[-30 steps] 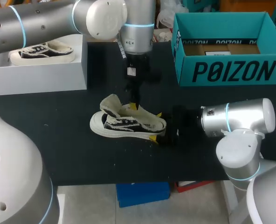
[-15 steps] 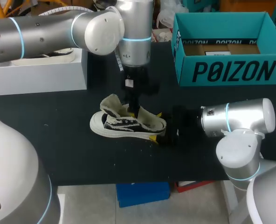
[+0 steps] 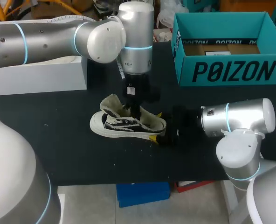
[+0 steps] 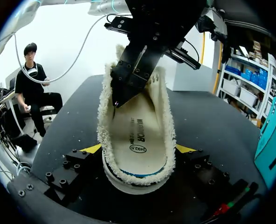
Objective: Take the shoe out of the shoebox, open the shoe tongue, remove and reinsert the insole, then place the shoe into the shoebox
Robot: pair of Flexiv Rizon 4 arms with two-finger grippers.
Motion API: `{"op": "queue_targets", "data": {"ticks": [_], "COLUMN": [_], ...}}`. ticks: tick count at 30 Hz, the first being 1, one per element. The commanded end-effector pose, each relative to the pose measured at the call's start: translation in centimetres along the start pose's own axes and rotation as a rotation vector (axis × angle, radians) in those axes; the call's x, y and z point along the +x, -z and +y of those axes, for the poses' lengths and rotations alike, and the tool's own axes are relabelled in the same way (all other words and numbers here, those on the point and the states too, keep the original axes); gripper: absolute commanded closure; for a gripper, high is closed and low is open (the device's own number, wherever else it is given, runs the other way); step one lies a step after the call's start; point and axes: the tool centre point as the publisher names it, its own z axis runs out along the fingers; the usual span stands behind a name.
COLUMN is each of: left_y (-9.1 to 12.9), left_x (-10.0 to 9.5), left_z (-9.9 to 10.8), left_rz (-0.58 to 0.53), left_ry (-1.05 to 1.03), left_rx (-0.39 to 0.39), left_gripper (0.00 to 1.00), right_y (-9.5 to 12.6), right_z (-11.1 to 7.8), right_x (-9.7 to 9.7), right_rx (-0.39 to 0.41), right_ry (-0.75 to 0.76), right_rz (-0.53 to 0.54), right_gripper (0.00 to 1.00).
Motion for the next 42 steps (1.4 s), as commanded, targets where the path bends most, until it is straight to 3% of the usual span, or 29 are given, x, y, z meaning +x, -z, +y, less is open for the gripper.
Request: {"op": "queue_targets", "data": {"ticks": [1, 14, 21, 42], "left_y": [-0.8, -0.8, 0.1, -2.8], "left_x": [-0.6, -0.6, -0.7, -0.3], "left_z": [-0.4, -0.4, -0.1, 0.0], "left_rz": [0.019, 0.019, -0.044, -0.069], "left_ry": [0.008, 0.008, 0.02, 0.061], "left_rx": [-0.004, -0.004, -0.019, -0.043], "left_gripper": [1.0, 1.0, 1.0, 1.0], "right_y": [-0.2, -0.2, -0.2, -0.2], "right_z": [-0.3, -0.3, -0.3, -0.3], "right_x": [0.0, 0.0, 0.0, 0.0], "right_rx": [0.001, 0.001, 0.001, 0.001], "right_ry": [-0.002, -0.002, -0.002, -0.002], "right_rz": [-0.002, -0.002, -0.002, -0.002], "right_gripper": [1.0, 1.0, 1.0, 1.0]}}
